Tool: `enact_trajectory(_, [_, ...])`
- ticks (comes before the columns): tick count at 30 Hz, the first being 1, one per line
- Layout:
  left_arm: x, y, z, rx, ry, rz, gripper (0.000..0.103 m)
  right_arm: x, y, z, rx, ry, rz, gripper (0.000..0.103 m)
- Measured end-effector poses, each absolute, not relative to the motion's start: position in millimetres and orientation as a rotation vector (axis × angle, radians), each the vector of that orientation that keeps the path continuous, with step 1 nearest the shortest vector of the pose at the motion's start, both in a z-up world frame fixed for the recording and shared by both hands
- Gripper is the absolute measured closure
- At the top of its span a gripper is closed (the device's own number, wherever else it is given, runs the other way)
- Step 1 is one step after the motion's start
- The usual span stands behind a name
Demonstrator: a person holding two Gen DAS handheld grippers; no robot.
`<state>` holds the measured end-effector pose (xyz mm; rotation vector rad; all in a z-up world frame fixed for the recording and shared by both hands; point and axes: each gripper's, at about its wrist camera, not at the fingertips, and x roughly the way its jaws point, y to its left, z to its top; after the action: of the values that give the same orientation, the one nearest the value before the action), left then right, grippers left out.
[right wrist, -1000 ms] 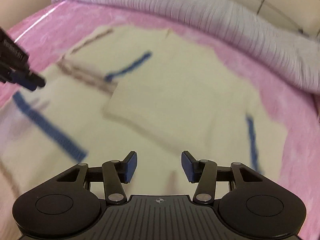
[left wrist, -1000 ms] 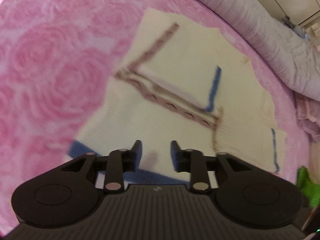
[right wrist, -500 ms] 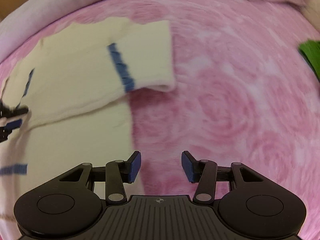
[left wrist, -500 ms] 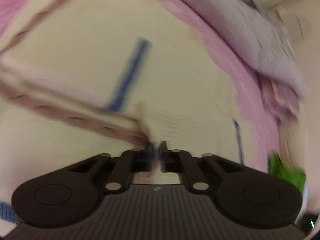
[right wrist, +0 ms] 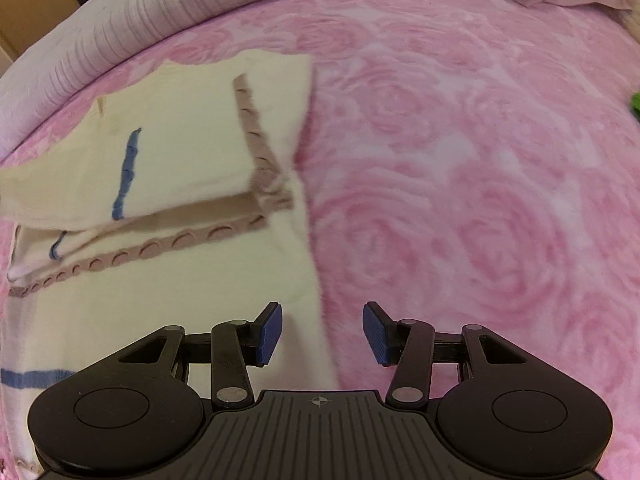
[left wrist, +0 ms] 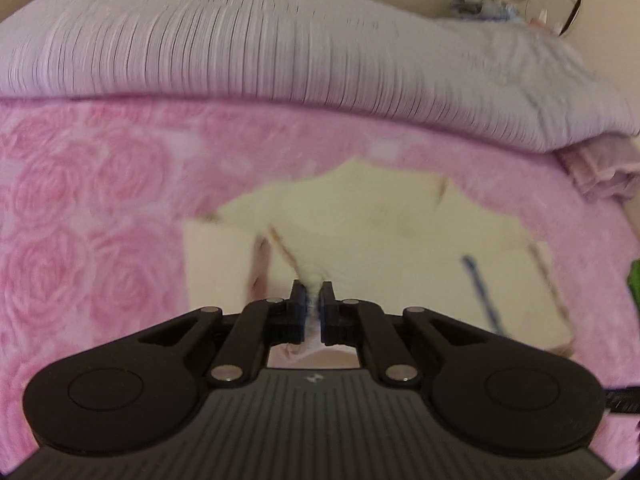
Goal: Fold clothes
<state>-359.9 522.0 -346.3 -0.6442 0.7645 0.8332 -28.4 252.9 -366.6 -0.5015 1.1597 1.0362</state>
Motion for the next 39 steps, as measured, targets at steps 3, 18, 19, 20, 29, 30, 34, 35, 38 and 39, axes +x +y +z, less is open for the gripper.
enact_trajectory(3, [-373,517,-360,-0.683,0.769,0.868,0.099,-30,261,-370,-0.522,1.139,1.047,0.054])
enact_trajectory(18, [-364,502,-382,-0.637,0.805,0.994,0.091,-13,348,-381,-0.471,0.958,1.196,0.054])
enact_trajectory(19, [-364,500,-393,-0.639,0.831,0.985,0.091,-14,351,-389,-0.503,0.977,1.187,0.054])
enact_trajectory(20, [-369,496,-397,-0.646,0.824,0.985,0.090,-13,350,-396,-0.522,0.996,1.177,0.054])
enact_trajectory(29, [-460,434,-380,-0.721,0.791,0.951,0.093,-21,221,-378,-0.396,1.069,1.033,0.054])
enact_trajectory(30, [-474,419,-376,-0.725,0.771,0.932,0.093,-30,201,-371,-0.381,1.051,1.017,0.054])
enact_trajectory(34, [-510,362,-362,-0.763,0.711,0.837,0.093,-69,127,-345,-0.326,0.989,0.957,0.054])
enact_trajectory(35, [-516,348,-362,-0.770,0.709,0.807,0.092,-83,116,-341,-0.320,0.994,0.954,0.054])
enact_trajectory(38, [-528,303,-370,-0.772,0.744,0.710,0.091,-120,95,-343,-0.347,1.015,0.979,0.054])
enact_trajectory(39, [-534,291,-377,-0.764,0.777,0.705,0.091,-129,90,-349,-0.378,1.024,0.982,0.054])
